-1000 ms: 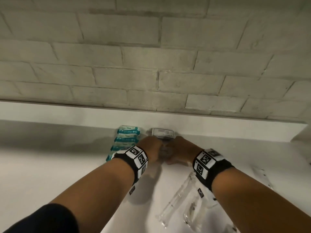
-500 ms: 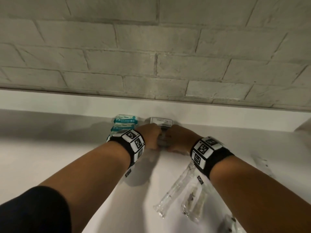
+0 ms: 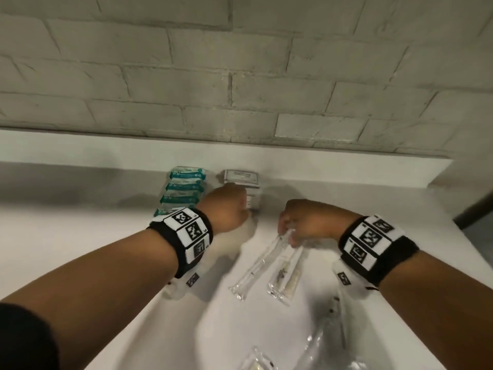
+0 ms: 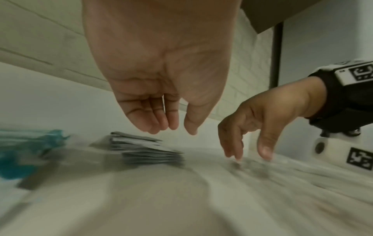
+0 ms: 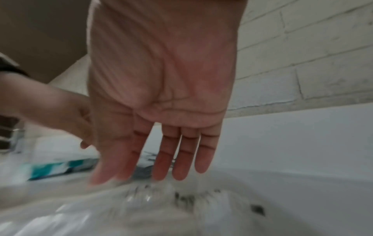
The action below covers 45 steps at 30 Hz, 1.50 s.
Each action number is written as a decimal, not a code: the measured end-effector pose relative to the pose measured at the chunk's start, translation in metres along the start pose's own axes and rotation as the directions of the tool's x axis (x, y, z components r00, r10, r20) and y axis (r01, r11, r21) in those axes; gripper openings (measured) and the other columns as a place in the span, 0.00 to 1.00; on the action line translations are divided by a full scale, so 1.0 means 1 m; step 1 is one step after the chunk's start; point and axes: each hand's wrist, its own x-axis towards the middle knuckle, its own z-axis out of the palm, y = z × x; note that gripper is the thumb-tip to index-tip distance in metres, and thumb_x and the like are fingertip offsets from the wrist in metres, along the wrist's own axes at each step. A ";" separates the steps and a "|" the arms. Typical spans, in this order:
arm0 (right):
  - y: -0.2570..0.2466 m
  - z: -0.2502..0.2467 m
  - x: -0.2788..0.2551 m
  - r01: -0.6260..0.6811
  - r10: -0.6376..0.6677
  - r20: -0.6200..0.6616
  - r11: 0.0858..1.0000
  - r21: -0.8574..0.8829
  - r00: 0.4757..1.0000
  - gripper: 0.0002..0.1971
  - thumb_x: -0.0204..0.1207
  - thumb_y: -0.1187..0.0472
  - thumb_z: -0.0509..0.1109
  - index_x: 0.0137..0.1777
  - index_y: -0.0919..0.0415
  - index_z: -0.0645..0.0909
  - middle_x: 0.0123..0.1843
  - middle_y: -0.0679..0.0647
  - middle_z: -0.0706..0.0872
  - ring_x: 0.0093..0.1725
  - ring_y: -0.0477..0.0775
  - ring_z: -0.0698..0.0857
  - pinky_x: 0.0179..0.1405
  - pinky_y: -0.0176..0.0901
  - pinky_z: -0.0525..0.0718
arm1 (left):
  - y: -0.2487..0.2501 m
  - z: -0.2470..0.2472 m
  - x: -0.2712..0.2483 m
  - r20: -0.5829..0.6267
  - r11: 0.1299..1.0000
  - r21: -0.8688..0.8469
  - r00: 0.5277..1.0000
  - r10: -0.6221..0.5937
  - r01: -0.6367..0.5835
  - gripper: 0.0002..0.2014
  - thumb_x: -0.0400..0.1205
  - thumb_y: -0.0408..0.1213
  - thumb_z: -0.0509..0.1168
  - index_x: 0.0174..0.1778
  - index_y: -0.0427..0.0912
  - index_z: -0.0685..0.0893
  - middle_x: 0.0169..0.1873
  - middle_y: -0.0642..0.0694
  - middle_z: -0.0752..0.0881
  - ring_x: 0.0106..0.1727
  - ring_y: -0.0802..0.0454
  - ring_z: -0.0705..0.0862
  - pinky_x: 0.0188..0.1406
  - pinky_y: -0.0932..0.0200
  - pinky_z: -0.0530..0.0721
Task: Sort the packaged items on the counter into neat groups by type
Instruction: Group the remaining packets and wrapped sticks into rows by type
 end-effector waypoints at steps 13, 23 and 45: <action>0.034 0.057 -0.114 -0.157 0.107 -0.222 0.963 -0.220 0.969 0.16 0.75 0.52 0.71 0.63 0.47 0.80 0.56 0.47 0.76 0.62 0.53 0.74 0.54 0.43 0.68 | 0.122 0.035 -0.059 0.304 0.992 0.120 0.953 0.000 -0.038 0.24 0.78 0.53 0.66 0.63 0.40 0.78 0.59 0.41 0.81 0.60 0.43 0.81 0.47 0.57 0.77; -0.050 0.100 -0.168 0.211 -0.221 -0.127 0.973 -0.090 0.967 0.15 0.77 0.53 0.68 0.64 0.42 0.80 0.62 0.41 0.80 0.61 0.47 0.80 0.54 0.40 0.78 | 0.109 0.041 -0.093 0.359 0.940 -0.153 0.903 -0.236 0.306 0.21 0.74 0.45 0.74 0.57 0.33 0.85 0.55 0.37 0.88 0.52 0.43 0.87 0.43 0.57 0.81; -0.027 0.103 -0.177 0.014 0.059 -0.340 0.978 0.210 0.938 0.08 0.77 0.54 0.69 0.40 0.52 0.74 0.40 0.46 0.78 0.44 0.54 0.80 0.36 0.42 0.73 | 0.119 0.022 -0.159 0.161 0.820 -0.431 0.926 -0.342 0.377 0.08 0.81 0.38 0.62 0.51 0.38 0.76 0.57 0.33 0.83 0.55 0.38 0.82 0.52 0.51 0.82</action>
